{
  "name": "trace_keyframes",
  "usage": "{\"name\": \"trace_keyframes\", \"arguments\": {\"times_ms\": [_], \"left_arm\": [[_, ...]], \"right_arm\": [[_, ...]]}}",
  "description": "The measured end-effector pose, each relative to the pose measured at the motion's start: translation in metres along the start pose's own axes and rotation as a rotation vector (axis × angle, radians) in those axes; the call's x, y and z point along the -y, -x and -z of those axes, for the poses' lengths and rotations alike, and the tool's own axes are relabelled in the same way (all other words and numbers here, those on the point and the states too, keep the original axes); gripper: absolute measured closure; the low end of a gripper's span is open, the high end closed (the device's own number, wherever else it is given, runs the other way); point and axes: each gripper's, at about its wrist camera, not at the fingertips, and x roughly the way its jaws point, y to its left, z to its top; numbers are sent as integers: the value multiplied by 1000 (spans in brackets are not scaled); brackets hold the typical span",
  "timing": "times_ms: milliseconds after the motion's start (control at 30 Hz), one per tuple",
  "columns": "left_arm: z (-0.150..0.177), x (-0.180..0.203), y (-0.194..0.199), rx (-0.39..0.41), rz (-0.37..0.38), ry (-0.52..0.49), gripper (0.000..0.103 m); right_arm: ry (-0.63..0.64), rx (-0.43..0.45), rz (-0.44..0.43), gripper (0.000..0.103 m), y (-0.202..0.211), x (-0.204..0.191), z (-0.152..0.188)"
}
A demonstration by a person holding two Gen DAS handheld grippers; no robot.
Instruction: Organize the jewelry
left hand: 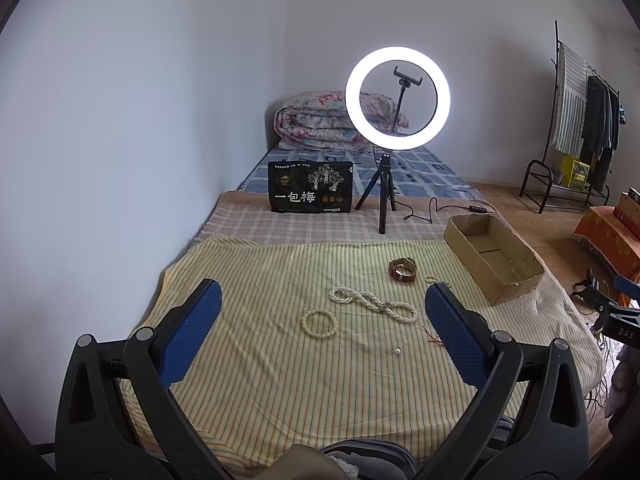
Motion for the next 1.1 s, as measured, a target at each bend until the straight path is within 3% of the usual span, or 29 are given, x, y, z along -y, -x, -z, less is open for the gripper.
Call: {"name": "trace_keyframes", "arguments": {"times_ms": [367, 667, 867, 1100], "left_arm": [[5, 1, -8, -18, 2, 3, 0], [0, -21, -35, -56, -20, 16, 0], [-4, -42, -58, -81, -39, -1, 0], [-3, -73, -98, -144, -5, 34, 1]], "right_arm": [[7, -14, 14, 1, -7, 0, 0], [40, -10, 33, 1, -19, 1, 2], [77, -20, -8, 1, -37, 3, 5], [108, -109, -58, 1, -77, 3, 9]]}}
